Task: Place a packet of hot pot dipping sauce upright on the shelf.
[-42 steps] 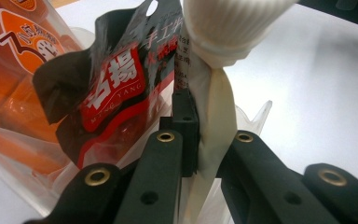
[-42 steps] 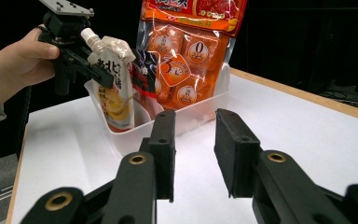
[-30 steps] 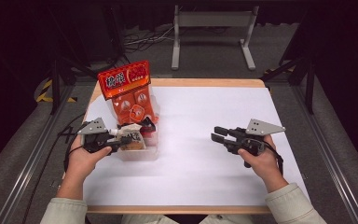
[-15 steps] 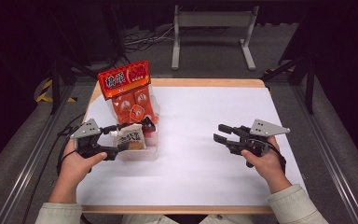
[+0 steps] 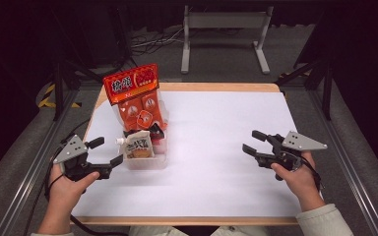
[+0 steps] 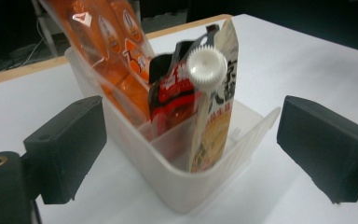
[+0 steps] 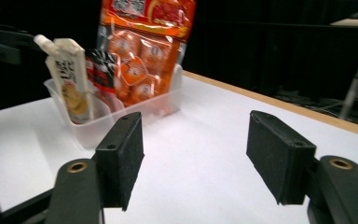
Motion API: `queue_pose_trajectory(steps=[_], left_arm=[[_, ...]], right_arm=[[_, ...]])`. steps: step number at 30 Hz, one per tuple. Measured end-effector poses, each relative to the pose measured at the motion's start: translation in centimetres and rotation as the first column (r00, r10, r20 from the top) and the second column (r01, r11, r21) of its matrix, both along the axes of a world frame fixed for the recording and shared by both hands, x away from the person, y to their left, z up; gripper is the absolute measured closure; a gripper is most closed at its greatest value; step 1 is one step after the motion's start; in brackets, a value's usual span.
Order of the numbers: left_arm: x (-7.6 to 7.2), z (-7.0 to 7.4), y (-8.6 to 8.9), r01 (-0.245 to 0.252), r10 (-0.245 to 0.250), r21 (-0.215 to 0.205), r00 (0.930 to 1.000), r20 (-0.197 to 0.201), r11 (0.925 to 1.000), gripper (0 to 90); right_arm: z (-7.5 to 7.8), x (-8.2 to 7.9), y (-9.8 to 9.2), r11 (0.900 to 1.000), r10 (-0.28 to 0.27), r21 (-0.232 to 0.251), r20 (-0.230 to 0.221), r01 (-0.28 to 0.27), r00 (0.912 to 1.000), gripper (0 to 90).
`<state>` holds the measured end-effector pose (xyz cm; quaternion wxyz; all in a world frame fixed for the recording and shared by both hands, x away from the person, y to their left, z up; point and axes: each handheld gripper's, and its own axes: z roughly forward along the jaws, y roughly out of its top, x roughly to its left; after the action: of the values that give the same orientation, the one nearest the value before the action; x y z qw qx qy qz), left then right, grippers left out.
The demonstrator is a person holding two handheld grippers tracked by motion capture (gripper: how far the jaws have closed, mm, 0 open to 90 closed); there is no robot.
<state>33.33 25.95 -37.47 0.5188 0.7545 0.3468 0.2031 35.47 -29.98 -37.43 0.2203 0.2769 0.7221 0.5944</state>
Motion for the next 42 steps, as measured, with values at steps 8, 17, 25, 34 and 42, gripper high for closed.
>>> queue_pose_trajectory(steps=[8,17,25,34,42], left_arm=[[-1.2,-1.7,0.8,-0.053,0.053,-0.013,0.9985,-0.013,0.9985,3.9],[-1.4,-5.0,1.2,-0.081,0.08,-0.046,0.9965,-0.024,0.9957,4.7],[-1.3,-7.1,1.0,-0.085,0.084,-0.071,0.9962,-0.024,0.9938,5.3],[-1.0,-8.2,0.5,-0.08,0.08,-0.011,0.9964,-0.027,0.9967,5.4],[-0.9,-8.2,0.4,-0.087,0.087,0.003,0.9957,-0.032,0.9962,5.5]], right_arm=[[-1.2,-0.9,-2.7,0.994,-0.101,-0.042,-0.028,0.099,0.9945,30.9],[-3.4,-1.7,-4.8,0.981,-0.188,-0.056,-0.064,0.185,0.98,28.7],[-5.2,-2.3,-5.7,0.972,-0.226,-0.088,-0.079,0.219,0.9709,28.4],[-6.4,-2.8,-5.7,0.97,-0.228,-0.116,-0.113,0.215,0.9671,27.1],[-6.6,-3.0,-5.6,0.968,-0.23,-0.13,-0.104,0.216,0.9675,25.2]])
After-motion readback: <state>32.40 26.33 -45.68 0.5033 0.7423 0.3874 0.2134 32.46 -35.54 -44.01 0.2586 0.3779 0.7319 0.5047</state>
